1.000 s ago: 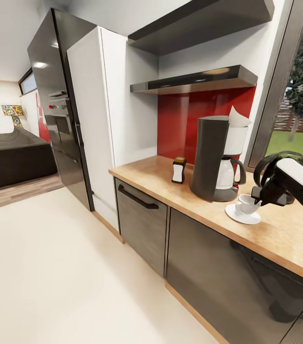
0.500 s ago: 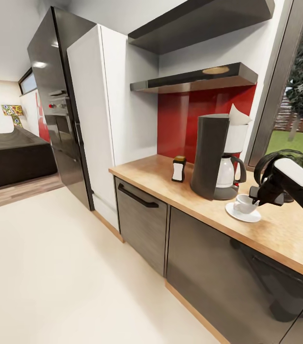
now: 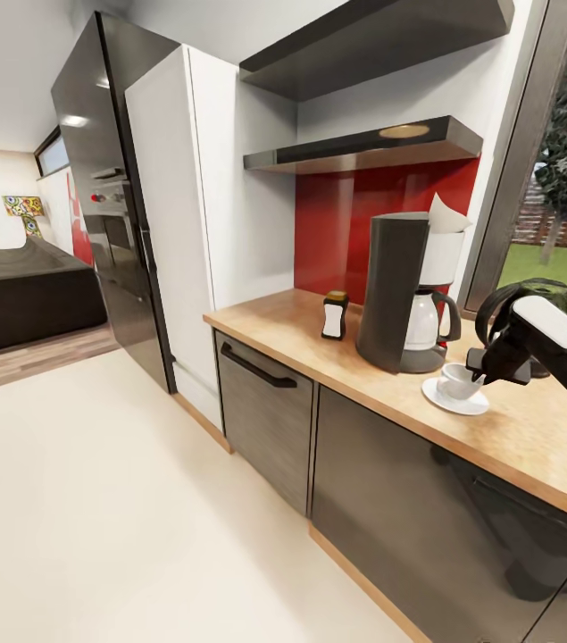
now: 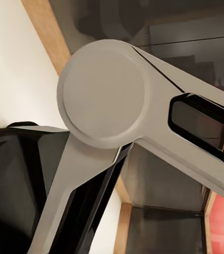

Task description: Set up a coffee station on the kitchen countertop: keep the coffee maker on the countertop, move the bottle of coffee from the kitchen shelf to the counter next to the coffee maker, place a paper coffee filter on top of the coffee maker, put the saucer next to the coffee maker with the coffee cup on the saucer, and place the electric kettle next to the coffee maker.

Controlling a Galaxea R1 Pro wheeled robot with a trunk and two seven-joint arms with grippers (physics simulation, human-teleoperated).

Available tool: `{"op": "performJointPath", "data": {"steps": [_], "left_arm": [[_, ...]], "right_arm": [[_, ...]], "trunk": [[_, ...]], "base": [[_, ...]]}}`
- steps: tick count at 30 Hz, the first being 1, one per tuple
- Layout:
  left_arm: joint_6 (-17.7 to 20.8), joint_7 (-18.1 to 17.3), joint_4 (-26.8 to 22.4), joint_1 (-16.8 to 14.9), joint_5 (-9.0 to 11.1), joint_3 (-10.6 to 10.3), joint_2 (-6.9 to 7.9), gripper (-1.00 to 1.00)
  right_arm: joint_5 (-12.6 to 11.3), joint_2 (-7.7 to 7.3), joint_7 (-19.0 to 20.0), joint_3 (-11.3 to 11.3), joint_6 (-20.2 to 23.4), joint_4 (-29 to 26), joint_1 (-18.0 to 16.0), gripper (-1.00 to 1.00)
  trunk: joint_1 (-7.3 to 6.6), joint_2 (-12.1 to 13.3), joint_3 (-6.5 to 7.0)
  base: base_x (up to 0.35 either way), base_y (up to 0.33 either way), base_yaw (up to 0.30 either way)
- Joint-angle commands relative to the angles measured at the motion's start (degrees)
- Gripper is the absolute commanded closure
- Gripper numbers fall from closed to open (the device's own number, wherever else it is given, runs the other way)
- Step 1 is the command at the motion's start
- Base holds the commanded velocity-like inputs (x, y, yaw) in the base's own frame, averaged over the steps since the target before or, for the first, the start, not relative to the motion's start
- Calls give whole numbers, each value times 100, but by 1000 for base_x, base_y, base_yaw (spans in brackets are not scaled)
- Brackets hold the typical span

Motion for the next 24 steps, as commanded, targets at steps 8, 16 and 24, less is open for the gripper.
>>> {"op": "performJointPath", "data": {"steps": [8, 16, 24], "left_arm": [[17, -15, -2, -4, 43, -47, 1, -100], [17, -15, -2, -4, 43, -47, 0, -100], [17, -15, -2, -4, 43, -47, 2, -100]], "right_arm": [[-61, -9, -45, 32, 1, -10, -10, 100], [-61, -9, -45, 32, 0, -10, -10, 100], [-61, -9, -45, 32, 2, -10, -10, 100]], "trunk": [[22, -45, -25], [88, -165, -79], [88, -165, -79]], "base": [[0, 0, 0], [0, 0, 0], [0, 0, 0]]}}
